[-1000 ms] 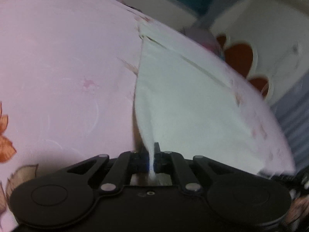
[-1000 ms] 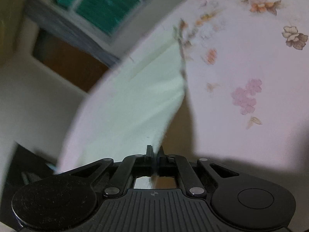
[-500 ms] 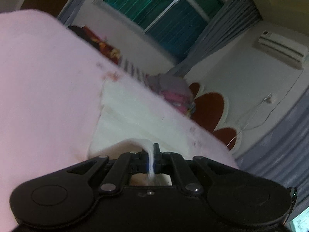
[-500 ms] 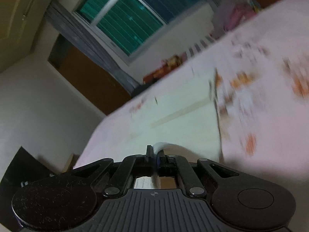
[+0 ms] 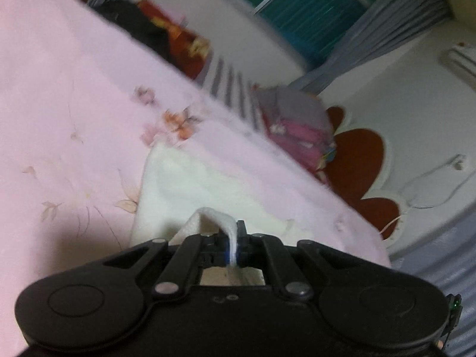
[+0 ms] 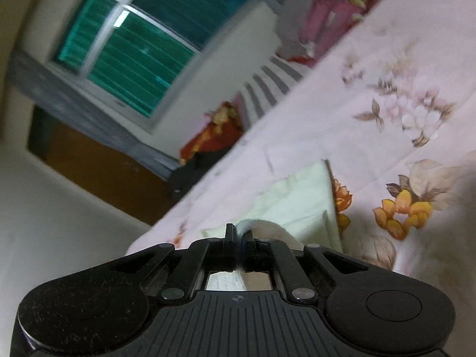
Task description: Fold small clothes
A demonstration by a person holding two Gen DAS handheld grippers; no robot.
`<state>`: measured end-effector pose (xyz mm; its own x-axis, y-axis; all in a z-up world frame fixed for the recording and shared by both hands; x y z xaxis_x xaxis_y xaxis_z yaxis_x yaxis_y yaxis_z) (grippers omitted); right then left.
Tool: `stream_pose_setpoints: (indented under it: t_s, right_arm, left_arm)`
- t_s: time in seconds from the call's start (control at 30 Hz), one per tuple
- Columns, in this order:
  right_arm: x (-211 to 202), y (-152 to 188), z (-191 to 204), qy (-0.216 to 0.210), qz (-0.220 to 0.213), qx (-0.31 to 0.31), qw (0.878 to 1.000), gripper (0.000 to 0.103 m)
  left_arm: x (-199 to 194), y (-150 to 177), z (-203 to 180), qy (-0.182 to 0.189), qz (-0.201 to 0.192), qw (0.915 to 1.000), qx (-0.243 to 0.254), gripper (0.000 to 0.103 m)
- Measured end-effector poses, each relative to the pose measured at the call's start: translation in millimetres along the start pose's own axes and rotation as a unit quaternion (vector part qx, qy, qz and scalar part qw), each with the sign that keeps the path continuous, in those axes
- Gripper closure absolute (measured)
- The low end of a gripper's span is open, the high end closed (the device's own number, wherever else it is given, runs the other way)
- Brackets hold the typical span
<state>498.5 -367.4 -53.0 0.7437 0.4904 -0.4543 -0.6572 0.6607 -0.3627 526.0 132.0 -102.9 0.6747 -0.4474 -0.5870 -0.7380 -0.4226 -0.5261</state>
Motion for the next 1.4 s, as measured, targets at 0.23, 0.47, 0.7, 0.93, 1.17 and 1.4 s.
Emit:
stream_pose_setpoints:
  t_s: [0.23, 0.47, 0.7, 0.93, 1.17, 1.4]
  right_arm:
    - [68, -18, -41, 0.026, 0.024, 0.032, 0.999, 0.1]
    - [91, -37, -59, 0.051, -0.009, 0.05, 0.997, 0.059]
    - [72, -35, -40, 0.072, -0.039, -0.047, 0.996, 0.041]
    - [101, -2, -25, 0.128, 0.023, -0.182, 0.975, 0.069]
    - [106, 17, -17, 0.169, 0.008, -0.24, 0.956, 0.101]
    - [112, 25, -27, 0.207, 0.004, -0.266, 0.942, 0.102]
  left_arm:
    - [53, -19, 27, 0.042, 0.025, 0.9982, -0.037, 0.089]
    - [74, -38, 35, 0.068, -0.018, 0.9952, -0.068, 0.032]
    - [73, -47, 25, 0.011, -0.008, 0.9988, 0.047, 0.051]
    - [97, -34, 8, -0.055, 0.05, 0.9801, 0.184, 0.073]
    - [77, -35, 16, -0.046, -0.009, 0.9841, 0.171, 0.1]
    - [92, -30, 19, -0.078, 0.021, 0.9806, 0.179, 0.099]
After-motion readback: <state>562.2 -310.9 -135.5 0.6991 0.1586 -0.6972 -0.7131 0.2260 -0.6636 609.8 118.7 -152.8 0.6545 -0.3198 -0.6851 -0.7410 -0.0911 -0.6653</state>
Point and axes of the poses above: each gripper's, at about its wrist camera, not at the fingertips, and x roughly the way its jaws point, z to its left, y to its underside, the point moved 2 cm from there along x, roughly the way its jaws point, and after that the axes turned 3 degrees about x, right-handed, at the moved point
